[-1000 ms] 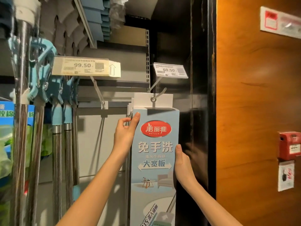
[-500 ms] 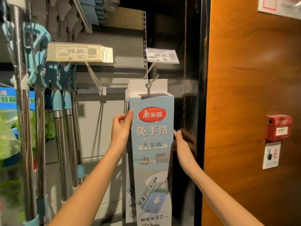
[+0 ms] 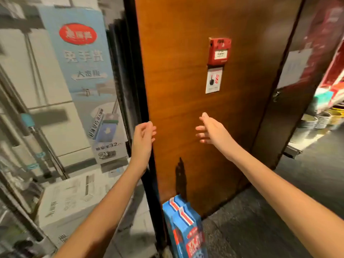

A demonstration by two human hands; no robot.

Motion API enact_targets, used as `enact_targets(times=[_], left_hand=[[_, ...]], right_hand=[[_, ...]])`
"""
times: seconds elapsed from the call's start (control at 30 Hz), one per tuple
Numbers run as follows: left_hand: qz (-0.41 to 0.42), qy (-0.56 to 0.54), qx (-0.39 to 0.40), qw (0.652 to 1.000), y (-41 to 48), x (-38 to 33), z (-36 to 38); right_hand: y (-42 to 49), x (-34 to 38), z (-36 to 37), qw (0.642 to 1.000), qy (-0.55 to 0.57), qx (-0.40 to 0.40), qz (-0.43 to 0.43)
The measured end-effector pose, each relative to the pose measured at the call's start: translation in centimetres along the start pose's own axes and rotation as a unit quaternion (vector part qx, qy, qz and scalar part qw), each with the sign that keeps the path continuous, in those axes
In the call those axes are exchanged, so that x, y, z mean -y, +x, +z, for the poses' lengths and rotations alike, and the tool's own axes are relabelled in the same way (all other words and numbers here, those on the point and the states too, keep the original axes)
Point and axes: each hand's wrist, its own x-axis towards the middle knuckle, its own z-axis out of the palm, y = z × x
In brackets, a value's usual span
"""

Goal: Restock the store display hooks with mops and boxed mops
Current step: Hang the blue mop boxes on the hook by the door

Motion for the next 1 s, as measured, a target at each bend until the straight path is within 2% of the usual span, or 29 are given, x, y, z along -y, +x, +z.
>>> enact_targets(times=[0.1, 0.2, 0.37, 0.5, 0.63, 0.7, 0.83, 0.93, 1.0], left_hand=[[-0.049, 0.027, 0.068, 0.996, -3.8, 4.1, 5.9], [-0.113, 0.008, 0.115, 0.987, -6.1, 8.3, 10.7], [-0.197, -0.007, 0.119, 0.973, -8.0, 15.1, 14.1], [-0.270, 0.053, 0.120, 0.954, -9.7, 23.0, 14.0], [-0.355, 0.100, 0.069, 0.927, -12.3, 30.0, 12.5], [-0.379, 0.135, 0.074, 0.912, -14.0, 33.1, 11.5], [-0.473, 0.172, 0.044, 0.863, -17.9, 38.8, 8.9], [-0.531, 0.185, 0.045, 0.826, -19.8, 42.3, 7.9], [-0.544, 0.190, 0.052, 0.816, -20.2, 44.3, 7.8]], right_hand=[[-3.4, -5.5, -4.9, 0.996, -0.032, -0.046, 0.066], [-5.2, -10.6, -9.0, 0.990, -0.042, -0.063, 0.116], [-4.8, -18.3, -11.2, 0.975, -0.056, -0.067, 0.206], [-2.7, -25.6, -10.5, 0.959, -0.073, -0.042, 0.271], [-0.3, -32.8, -8.0, 0.939, -0.097, 0.021, 0.328], [0.5, -36.3, -6.3, 0.930, -0.096, 0.048, 0.351], [1.2, -42.4, -2.9, 0.901, -0.108, 0.118, 0.403], [1.9, -45.8, -1.2, 0.883, -0.139, 0.181, 0.411], [2.7, -47.9, -0.3, 0.875, -0.168, 0.217, 0.399]])
